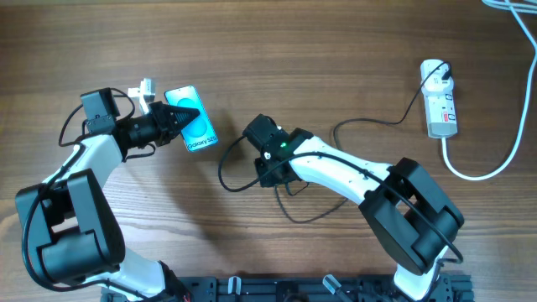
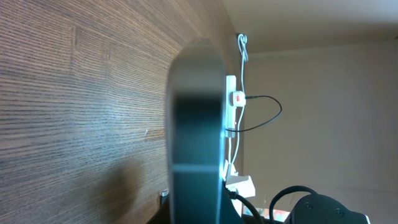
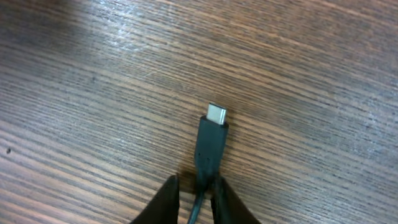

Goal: Plug charger to phone and switch on socket
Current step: 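Move the right gripper down over the black USB-C cable end, then grasp the USB-C plug with the right gripper and lift it toward the phone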

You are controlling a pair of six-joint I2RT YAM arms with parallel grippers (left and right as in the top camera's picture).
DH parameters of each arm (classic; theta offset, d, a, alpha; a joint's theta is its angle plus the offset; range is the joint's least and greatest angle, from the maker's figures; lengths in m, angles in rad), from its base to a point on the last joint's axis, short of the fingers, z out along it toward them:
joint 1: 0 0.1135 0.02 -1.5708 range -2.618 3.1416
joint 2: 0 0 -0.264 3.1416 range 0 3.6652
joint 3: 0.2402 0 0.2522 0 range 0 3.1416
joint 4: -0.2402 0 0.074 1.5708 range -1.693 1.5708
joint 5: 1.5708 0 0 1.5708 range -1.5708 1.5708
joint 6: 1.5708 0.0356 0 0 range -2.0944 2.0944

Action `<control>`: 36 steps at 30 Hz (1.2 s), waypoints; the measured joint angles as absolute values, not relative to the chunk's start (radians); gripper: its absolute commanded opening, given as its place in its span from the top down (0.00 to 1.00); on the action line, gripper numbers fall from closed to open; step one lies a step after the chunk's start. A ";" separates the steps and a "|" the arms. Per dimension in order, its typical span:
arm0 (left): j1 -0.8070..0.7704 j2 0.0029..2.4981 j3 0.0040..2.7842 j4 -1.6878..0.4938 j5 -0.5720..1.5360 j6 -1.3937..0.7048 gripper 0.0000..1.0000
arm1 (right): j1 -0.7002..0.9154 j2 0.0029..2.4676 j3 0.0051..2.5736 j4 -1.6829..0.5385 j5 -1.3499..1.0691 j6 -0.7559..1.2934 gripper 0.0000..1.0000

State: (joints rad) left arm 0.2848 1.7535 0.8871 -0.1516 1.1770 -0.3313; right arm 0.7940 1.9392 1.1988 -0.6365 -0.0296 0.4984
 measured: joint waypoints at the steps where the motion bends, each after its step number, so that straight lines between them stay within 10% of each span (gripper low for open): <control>1: 0.285 1.753 0.887 -0.152 1.177 -0.331 0.96 | 0.794 1.939 1.198 -0.636 -0.030 0.499 0.87; 5: 0.285 1.753 0.887 -0.152 1.177 -0.331 0.96 | 0.794 1.939 1.197 -0.632 -0.029 0.509 0.70; 13: 0.284 1.753 0.887 -0.152 1.177 -0.331 0.96 | 0.795 1.939 1.195 -0.605 -0.002 0.522 0.96; 25: 0.285 1.753 0.887 -0.060 1.257 -0.312 0.96 | 0.762 1.938 1.193 -0.605 -0.109 0.426 0.96; 36: 0.294 1.753 0.886 0.006 1.367 -0.311 0.96 | 0.615 1.938 1.186 -0.390 -0.850 0.235 0.95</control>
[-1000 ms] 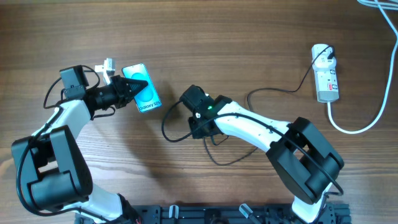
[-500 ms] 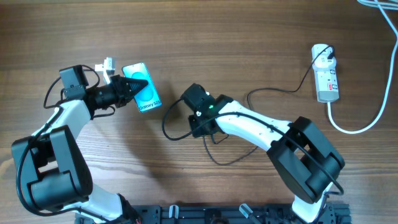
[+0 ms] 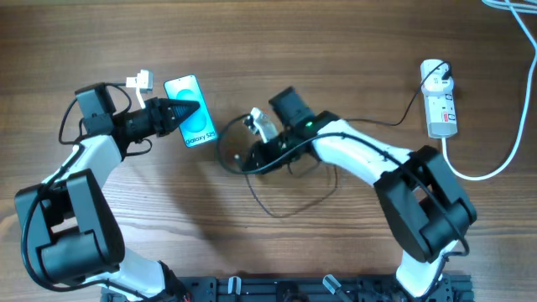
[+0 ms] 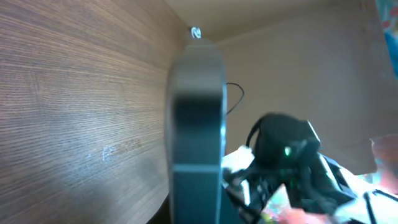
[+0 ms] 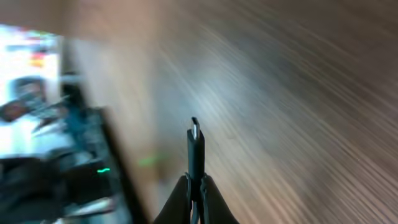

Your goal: Plug charger to phone and switch on socket

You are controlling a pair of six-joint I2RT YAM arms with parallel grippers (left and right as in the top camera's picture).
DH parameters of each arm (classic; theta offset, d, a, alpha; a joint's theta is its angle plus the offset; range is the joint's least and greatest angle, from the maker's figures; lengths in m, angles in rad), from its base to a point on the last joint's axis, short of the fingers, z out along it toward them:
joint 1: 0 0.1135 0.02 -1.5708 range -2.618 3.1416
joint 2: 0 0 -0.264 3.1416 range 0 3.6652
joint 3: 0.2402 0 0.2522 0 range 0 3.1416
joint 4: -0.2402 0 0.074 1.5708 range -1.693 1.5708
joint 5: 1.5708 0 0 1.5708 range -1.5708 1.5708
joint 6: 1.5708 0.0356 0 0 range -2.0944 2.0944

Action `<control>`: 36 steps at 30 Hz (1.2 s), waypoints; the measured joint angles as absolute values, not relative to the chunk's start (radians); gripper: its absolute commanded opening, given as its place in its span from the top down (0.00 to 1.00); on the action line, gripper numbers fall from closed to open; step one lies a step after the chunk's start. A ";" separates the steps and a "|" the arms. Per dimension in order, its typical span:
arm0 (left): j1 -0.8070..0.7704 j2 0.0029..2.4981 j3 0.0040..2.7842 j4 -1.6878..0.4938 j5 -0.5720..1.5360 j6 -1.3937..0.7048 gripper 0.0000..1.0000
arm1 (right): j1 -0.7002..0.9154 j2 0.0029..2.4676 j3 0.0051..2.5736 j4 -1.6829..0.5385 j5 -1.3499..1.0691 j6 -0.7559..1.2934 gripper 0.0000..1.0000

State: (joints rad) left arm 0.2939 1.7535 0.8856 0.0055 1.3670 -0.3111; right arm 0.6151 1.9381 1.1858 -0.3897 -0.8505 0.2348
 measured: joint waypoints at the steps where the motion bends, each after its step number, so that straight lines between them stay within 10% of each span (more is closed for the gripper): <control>1: 0.300 1.753 0.886 0.006 1.379 -0.311 0.96 | 0.606 1.938 1.185 -0.354 -0.914 0.221 0.96; 14: 0.329 1.753 0.885 0.008 1.456 -0.429 0.96 | 0.671 1.938 1.105 0.446 -1.224 0.535 0.96; 36: 0.306 1.753 0.880 0.241 1.406 -0.669 0.96 | 0.708 1.938 1.100 0.390 -0.934 0.723 0.96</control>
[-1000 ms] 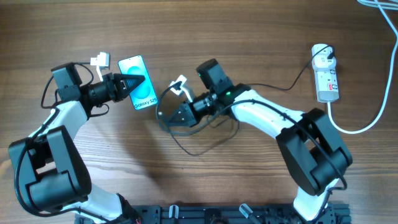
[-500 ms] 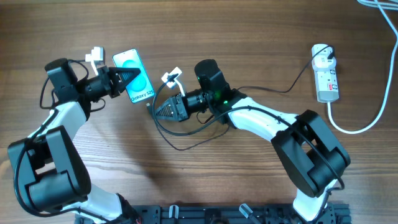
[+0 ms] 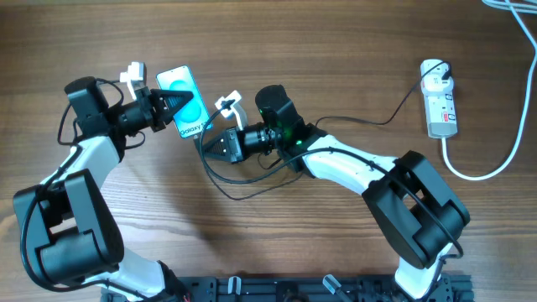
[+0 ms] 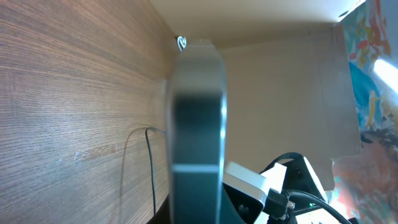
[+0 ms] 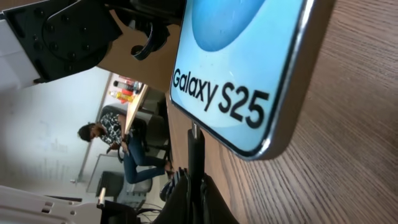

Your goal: Plug charger to phone and switch on socket

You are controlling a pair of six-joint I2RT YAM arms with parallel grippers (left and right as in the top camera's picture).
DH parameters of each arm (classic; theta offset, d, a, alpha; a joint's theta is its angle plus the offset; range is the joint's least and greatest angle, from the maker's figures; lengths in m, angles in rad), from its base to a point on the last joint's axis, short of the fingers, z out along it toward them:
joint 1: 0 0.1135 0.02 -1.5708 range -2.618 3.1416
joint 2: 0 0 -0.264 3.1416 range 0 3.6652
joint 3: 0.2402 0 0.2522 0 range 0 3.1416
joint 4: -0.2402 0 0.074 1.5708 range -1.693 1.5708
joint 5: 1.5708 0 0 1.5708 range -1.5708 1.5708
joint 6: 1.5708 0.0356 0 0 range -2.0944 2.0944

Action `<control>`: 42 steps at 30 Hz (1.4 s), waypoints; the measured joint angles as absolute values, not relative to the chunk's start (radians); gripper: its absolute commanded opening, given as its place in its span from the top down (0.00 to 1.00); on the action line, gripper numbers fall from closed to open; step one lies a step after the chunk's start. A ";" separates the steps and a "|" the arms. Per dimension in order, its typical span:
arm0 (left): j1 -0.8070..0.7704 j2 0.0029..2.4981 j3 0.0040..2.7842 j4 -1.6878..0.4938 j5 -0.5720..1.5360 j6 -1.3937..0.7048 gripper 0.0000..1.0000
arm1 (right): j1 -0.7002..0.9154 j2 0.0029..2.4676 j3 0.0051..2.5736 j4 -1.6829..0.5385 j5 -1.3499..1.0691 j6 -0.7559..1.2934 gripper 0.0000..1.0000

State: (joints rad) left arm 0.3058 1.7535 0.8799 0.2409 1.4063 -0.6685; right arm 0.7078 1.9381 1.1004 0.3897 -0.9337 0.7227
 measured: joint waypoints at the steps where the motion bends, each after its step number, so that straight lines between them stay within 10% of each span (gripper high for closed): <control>1: 0.306 1.753 0.880 0.242 1.403 -0.669 0.96 | 0.706 1.938 1.100 0.390 -0.934 0.723 0.96; 42: 0.308 1.753 0.880 0.274 1.396 -0.743 0.96 | 0.688 1.938 1.092 0.444 -0.946 0.826 0.96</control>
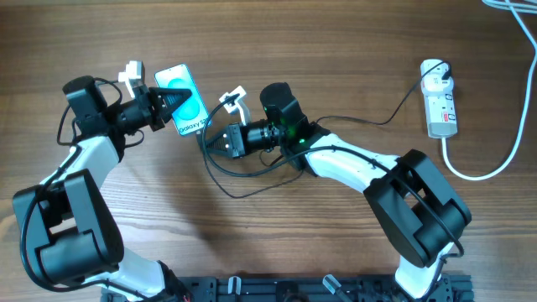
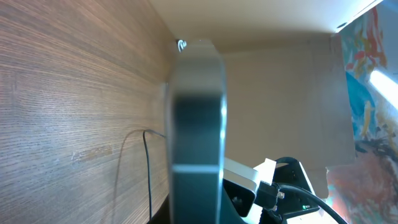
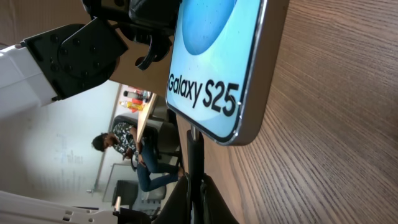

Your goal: Plug charger to phone and switch on socket

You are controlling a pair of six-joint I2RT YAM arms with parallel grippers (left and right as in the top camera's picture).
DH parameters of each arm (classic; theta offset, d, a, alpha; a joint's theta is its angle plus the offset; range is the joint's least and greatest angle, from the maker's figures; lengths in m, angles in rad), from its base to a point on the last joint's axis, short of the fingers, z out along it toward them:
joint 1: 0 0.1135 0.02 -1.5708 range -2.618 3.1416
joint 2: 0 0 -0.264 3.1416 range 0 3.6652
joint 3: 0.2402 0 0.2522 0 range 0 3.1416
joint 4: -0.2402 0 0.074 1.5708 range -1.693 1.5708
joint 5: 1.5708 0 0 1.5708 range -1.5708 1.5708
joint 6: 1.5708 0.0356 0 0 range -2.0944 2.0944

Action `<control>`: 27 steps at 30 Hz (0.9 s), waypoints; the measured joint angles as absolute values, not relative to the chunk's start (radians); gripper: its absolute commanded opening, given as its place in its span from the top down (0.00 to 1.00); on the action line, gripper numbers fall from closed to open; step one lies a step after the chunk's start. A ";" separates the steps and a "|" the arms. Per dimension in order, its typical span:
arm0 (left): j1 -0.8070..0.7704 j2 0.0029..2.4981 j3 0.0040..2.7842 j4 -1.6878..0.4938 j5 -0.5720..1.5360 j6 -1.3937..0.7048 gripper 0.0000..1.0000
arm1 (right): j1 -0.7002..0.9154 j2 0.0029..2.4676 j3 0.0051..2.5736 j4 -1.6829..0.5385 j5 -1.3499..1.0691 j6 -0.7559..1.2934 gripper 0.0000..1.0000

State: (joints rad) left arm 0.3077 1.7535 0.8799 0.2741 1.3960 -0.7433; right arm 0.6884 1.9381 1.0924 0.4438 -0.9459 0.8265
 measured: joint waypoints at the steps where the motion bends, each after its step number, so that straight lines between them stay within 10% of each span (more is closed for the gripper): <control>1: 0.308 1.753 0.880 0.274 1.396 -0.743 0.96 | 0.688 1.938 1.092 0.444 -0.947 0.826 0.96; 27: 0.308 1.753 0.880 0.270 1.404 -0.743 0.96 | 0.661 1.938 1.092 0.357 -1.024 0.803 0.96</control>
State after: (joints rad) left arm 0.3077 1.7535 0.8799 0.2703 1.4036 -0.7429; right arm 0.6613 1.9385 1.0924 0.3573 -1.0245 0.8032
